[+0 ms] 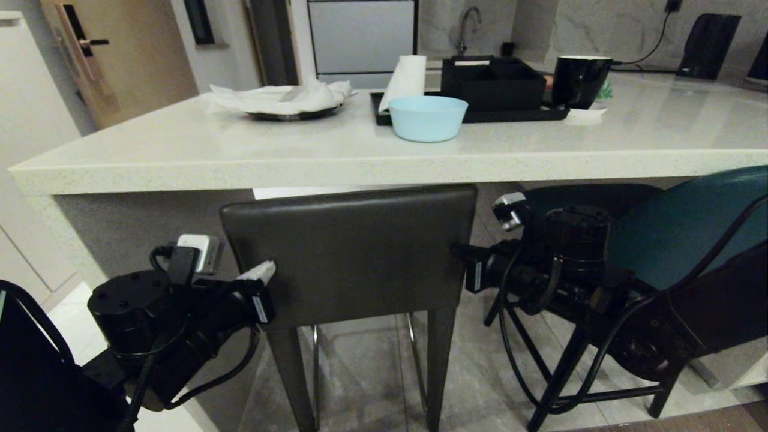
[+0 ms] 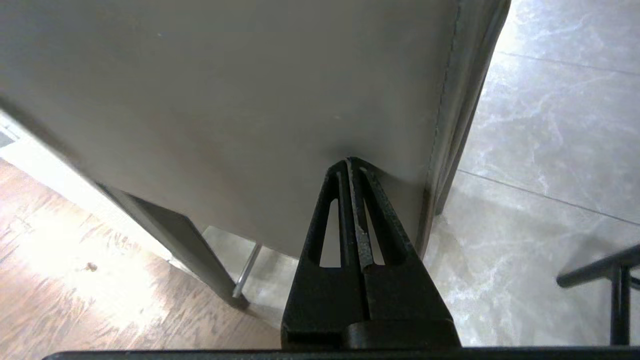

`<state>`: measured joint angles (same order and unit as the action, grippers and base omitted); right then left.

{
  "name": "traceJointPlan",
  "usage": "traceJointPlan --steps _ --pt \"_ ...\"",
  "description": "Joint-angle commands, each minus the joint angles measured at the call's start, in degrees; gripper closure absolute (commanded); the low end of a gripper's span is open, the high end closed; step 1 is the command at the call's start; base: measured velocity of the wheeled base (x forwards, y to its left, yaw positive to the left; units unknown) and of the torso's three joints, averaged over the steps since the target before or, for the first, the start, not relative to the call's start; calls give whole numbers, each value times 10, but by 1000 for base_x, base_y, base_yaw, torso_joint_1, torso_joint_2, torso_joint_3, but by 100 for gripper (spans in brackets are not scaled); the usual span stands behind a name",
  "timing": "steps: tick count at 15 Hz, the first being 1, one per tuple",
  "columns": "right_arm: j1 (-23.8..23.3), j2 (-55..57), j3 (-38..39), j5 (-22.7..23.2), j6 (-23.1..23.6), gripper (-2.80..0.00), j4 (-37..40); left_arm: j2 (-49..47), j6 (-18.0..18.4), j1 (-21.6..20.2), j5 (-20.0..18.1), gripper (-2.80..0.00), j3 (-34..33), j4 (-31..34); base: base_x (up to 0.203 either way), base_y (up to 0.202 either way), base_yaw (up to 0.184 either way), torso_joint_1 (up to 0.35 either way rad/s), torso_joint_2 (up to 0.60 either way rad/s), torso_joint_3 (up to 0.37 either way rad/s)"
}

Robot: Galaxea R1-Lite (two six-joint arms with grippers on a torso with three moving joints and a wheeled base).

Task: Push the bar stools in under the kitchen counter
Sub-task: Push the gray chair back under the dining table

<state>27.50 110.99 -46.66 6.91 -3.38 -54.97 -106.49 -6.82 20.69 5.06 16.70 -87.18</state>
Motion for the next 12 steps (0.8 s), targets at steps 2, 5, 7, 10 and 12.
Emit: traceJointPlan --steps 2,5,7,10,12 --pt "5 -15 22 1 -1 0 -2 25 12 5 0 0 -47 -5 31 0 -1 5 2 1" --pt "9 -41 53 1 0 0 -2 79 19 9 1 0 -104 -5 0 0 0 0 0 0" --pt "11 -73 74 2 -1 0 -2 133 20 8 3 0 -129 -5 0 0 0 0 0 0" --pt "10 -159 120 1 -4 0 -1 220 20 -19 3 0 -171 -5 0 0 0 0 0 0" --pt "6 -237 152 -12 -5 0 2 270 25 -70 2 0 -172 -5 0 0 0 0 0 0"
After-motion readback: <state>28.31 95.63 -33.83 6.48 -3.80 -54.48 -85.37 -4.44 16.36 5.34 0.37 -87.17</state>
